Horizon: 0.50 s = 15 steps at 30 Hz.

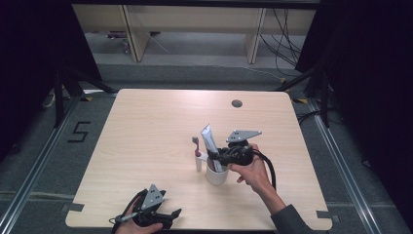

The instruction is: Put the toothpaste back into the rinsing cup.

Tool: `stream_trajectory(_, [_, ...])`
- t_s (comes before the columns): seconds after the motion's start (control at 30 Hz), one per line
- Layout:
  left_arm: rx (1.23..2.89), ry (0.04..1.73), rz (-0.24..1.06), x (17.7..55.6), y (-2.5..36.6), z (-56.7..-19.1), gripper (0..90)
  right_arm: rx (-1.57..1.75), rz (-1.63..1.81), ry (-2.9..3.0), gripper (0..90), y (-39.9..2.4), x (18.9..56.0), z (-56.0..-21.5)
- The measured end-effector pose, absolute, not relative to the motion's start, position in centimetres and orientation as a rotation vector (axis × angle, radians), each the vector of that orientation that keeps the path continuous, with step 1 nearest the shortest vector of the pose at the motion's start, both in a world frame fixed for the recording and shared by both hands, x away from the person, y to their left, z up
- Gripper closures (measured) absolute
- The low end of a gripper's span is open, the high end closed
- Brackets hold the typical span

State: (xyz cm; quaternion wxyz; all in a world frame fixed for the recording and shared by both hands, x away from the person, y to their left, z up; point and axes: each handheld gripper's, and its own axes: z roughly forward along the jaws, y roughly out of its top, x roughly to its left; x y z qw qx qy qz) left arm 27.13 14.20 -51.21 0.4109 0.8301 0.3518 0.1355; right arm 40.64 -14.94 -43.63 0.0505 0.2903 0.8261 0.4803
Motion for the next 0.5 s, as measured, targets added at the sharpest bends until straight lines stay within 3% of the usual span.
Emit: stream_trajectory(0.5, [2.09,0.882,0.338,27.2,14.2,-51.2,18.2,0.907,1.42,2.537,75.7,-15.2,40.1,-44.7])
